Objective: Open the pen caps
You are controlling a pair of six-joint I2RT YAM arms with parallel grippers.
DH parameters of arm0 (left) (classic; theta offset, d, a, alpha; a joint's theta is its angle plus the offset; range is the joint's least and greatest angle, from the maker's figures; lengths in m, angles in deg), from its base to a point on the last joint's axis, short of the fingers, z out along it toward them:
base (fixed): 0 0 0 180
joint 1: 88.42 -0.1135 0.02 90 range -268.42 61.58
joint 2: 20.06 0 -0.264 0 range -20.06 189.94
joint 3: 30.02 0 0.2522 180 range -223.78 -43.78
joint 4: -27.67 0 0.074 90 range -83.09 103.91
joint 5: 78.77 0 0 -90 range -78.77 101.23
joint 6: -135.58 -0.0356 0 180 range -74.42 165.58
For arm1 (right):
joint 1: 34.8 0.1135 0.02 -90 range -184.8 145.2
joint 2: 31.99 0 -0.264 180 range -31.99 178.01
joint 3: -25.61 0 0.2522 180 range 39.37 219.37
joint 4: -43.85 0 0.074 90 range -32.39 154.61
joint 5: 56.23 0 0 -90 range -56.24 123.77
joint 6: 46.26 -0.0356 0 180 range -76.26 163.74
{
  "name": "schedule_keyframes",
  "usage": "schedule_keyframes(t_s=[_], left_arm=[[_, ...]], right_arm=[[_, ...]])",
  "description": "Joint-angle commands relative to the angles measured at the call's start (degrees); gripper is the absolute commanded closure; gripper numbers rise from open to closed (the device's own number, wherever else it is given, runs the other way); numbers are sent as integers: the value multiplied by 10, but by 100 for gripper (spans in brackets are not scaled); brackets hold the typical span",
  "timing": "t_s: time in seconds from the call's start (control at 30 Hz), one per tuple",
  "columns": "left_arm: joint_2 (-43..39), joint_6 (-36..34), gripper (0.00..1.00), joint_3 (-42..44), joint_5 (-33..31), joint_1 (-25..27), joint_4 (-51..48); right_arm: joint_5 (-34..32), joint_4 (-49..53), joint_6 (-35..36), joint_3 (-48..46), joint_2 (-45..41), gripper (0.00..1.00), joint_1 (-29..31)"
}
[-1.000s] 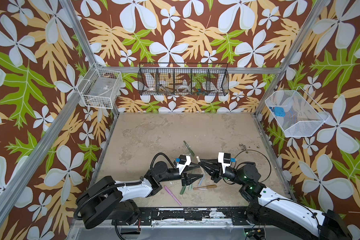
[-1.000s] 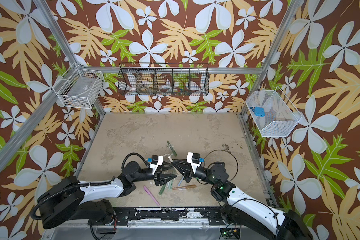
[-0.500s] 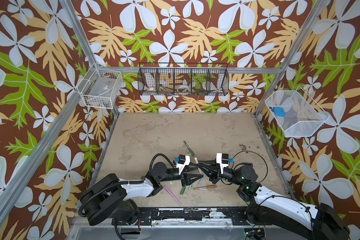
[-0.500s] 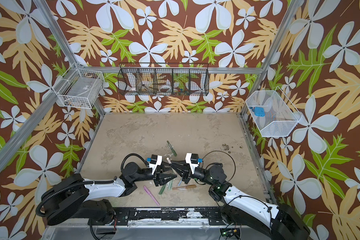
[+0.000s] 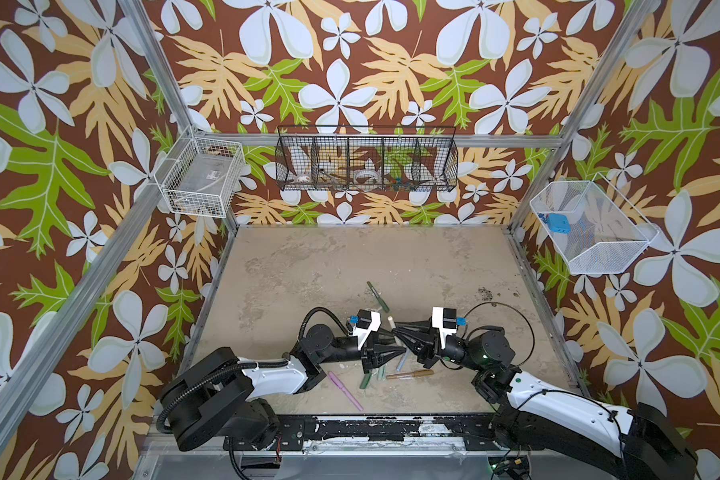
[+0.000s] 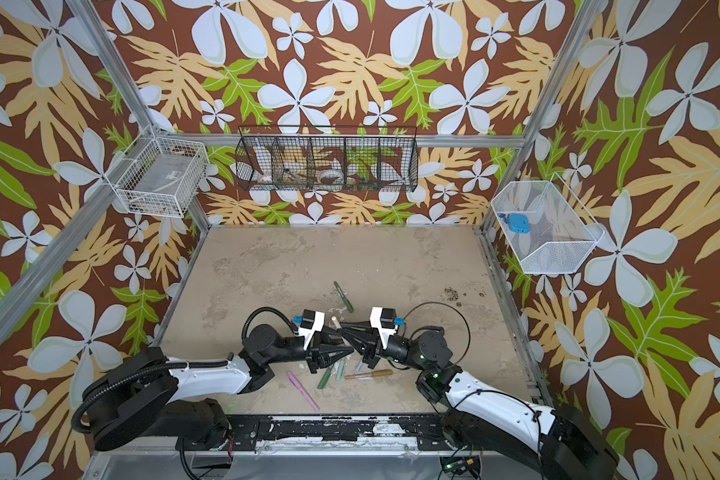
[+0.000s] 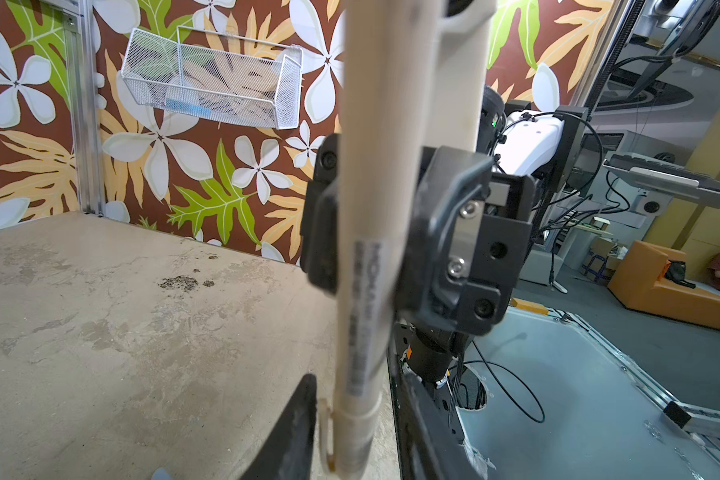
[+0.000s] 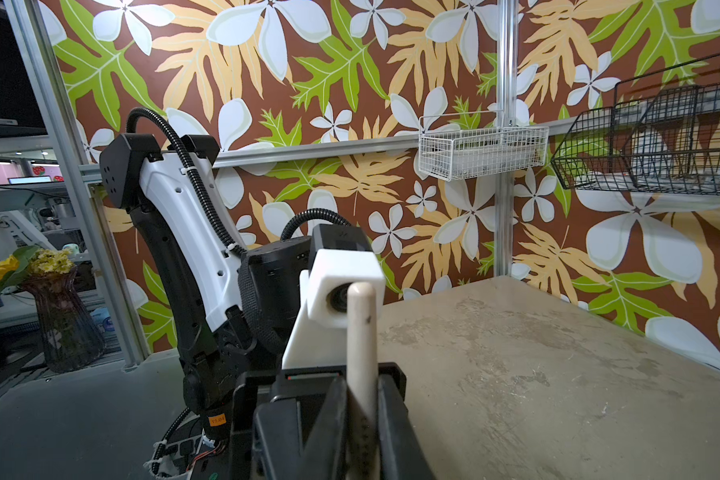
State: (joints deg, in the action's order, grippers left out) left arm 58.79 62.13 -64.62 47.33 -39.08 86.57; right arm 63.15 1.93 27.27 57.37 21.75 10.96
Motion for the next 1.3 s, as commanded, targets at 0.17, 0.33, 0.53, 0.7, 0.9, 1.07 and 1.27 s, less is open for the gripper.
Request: schedule_keyframes(t_s=[0.17,0.33,0.53,0.7,0.9,1.07,1.27], left_arm=[[-1,4,65,-1,5,1,27],[-1,2,83,-2,7,1,26],[-12,-37,88,-4,-55,1,-34],[-24,-37,80,-4,-99,1,-62],[-62,-30,64,2,-165,1,-107],[-134,18,62,9,-310,1,-208],[-288,68,52,5,-381,1,-453]], right_arm=[[8,-26,-9,5,11,84,4],[4,-23,-8,6,10,85,4],[-100,76,14,30,7,79,4],[-210,157,30,51,6,58,4],[-268,253,50,92,35,54,4],[-283,360,76,140,65,54,4],[-276,491,80,195,91,54,9]])
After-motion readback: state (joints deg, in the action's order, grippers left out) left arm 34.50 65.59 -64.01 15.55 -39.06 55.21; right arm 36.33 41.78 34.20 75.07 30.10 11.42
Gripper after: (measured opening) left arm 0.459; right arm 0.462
